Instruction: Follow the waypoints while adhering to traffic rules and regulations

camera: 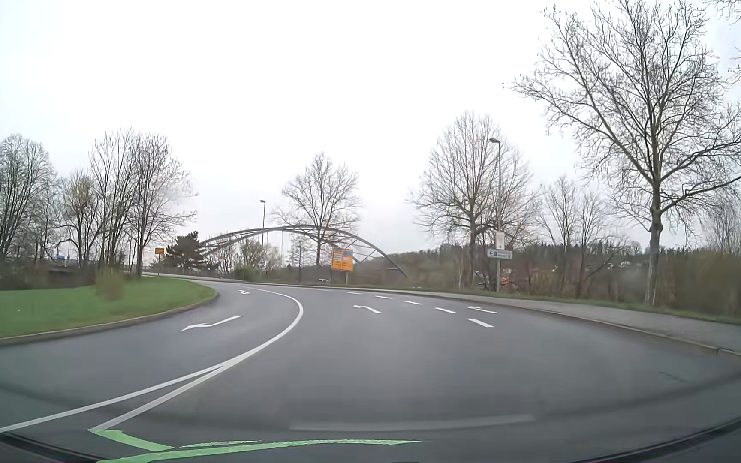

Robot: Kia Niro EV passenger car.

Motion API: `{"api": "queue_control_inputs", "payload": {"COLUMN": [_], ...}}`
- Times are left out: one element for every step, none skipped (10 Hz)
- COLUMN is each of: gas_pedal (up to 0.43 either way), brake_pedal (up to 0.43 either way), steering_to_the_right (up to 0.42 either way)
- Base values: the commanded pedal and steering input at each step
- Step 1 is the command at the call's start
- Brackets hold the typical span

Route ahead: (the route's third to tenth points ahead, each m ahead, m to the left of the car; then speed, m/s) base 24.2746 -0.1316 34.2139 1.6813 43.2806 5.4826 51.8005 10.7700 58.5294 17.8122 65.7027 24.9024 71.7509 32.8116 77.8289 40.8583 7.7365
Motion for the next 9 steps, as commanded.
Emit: {"api": "queue_control_inputs", "payload": {"gas_pedal": [0.398, 0.390, 0.370, 0.370, 0.370, 0.370, 0.370, 0.370, 0.370], "brake_pedal": [0.000, 0.000, 0.000, 0.000, 0.000, 0.000, 0.000, 0.000, 0.000], "steering_to_the_right": [0.000, -0.001, -0.001, -0.001, -0.001, -0.002, -0.007, -0.012, -0.014]}}
